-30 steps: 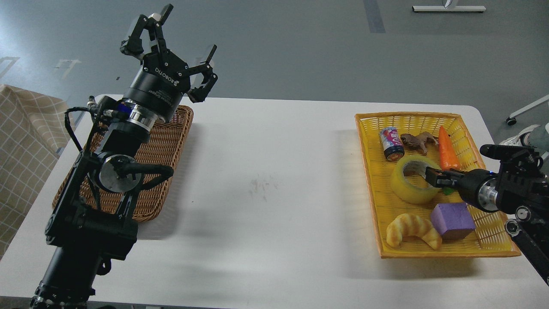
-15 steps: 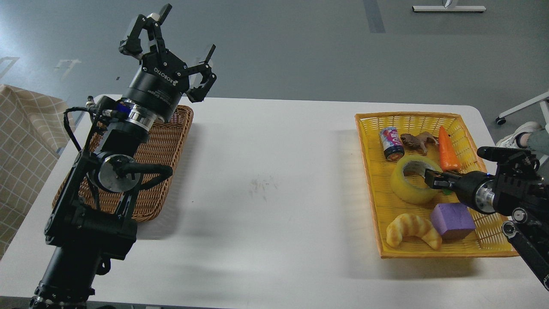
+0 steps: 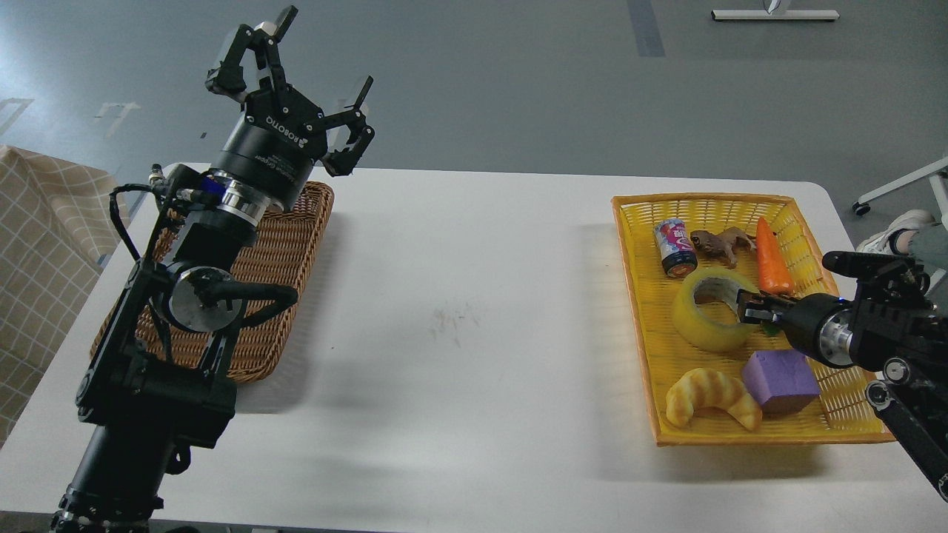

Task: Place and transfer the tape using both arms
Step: 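Lift the tape roll out of the tray and carry it toward the table center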

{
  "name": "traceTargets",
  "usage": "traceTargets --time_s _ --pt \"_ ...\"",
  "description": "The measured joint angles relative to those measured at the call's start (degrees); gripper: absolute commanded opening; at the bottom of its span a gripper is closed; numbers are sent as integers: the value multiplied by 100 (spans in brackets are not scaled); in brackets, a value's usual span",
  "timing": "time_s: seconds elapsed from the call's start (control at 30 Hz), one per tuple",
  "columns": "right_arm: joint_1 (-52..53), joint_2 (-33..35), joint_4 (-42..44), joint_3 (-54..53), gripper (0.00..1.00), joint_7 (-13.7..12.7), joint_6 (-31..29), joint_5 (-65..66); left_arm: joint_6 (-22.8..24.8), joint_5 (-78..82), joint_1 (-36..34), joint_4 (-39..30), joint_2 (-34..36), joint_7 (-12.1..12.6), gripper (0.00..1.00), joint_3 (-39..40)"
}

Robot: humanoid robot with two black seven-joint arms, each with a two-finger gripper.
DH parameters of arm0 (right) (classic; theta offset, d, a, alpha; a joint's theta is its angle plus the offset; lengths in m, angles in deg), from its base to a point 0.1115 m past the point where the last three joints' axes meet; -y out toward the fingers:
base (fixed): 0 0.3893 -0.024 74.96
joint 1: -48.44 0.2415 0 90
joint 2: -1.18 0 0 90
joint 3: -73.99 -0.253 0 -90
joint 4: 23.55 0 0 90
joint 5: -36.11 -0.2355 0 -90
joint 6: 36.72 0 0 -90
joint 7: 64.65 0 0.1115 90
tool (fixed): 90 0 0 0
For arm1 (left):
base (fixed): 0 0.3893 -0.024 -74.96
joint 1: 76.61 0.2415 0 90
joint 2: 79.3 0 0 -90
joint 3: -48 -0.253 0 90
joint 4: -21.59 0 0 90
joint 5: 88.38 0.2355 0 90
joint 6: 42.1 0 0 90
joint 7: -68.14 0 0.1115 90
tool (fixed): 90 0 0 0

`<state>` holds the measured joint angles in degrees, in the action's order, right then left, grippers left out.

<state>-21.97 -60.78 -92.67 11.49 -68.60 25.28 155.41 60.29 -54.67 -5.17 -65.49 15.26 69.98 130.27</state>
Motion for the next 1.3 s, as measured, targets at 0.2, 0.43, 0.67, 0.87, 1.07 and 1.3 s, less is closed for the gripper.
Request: traceTargets --time_s 0.2,0.43,0.67,0.87,1.07,1.3 --pt "-9 30 -33 -1 23 35 0 -20 0 -4 0 -2 1 0 98 0" --pt "-10 136 -247 -98 23 65 0 -90 -9 -5 17 -2 -6 0 98 0" --pt "13 531 -677 -313 23 86 0 -510 -6 -5 32 1 7 0 98 0" --pt "557 645 -852 -379 23 87 0 -665 -7 -5 27 2 -16 0 98 -1" --pt "1445 515 -809 -268 23 88 0 -757 -26 -5 13 1 -12 0 98 -9" --pt "2477 -262 -520 443 23 88 0 -767 -34 -5 2 -1 -45 0 98 -10"
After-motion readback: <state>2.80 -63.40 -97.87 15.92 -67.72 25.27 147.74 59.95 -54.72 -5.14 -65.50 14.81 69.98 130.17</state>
